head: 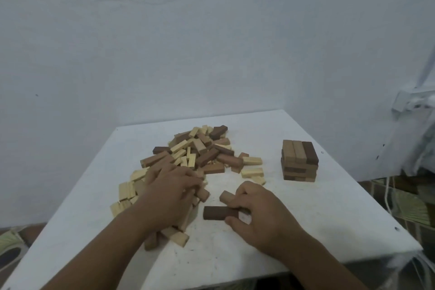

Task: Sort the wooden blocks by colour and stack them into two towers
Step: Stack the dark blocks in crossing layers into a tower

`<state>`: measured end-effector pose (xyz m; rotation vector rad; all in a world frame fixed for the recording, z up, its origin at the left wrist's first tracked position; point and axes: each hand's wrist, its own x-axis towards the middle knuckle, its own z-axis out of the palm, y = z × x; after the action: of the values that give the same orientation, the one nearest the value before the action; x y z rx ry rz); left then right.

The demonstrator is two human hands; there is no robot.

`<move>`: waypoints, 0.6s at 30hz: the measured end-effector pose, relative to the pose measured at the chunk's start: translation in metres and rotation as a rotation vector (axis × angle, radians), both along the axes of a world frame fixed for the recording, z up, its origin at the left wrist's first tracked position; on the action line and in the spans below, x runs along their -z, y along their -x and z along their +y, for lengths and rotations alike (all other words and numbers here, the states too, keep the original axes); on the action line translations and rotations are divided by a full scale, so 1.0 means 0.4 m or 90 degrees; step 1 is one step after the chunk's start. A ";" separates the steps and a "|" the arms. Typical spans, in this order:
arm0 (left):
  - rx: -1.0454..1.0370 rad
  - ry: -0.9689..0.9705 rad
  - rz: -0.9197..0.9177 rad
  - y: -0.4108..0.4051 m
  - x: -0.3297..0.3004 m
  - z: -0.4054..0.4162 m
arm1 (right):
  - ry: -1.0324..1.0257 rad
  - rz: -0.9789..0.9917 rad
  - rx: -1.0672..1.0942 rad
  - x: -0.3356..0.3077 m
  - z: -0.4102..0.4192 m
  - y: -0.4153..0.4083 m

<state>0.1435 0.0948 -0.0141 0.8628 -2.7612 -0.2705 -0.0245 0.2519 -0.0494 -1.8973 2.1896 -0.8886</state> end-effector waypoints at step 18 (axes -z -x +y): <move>0.165 0.010 -0.033 0.164 0.013 0.100 | -0.018 -0.068 0.215 -0.039 0.174 0.118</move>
<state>0.0780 0.1346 -0.0191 0.5128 -2.9181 -0.2737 -0.0715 0.3213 -0.0339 -1.4521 2.4819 -0.9754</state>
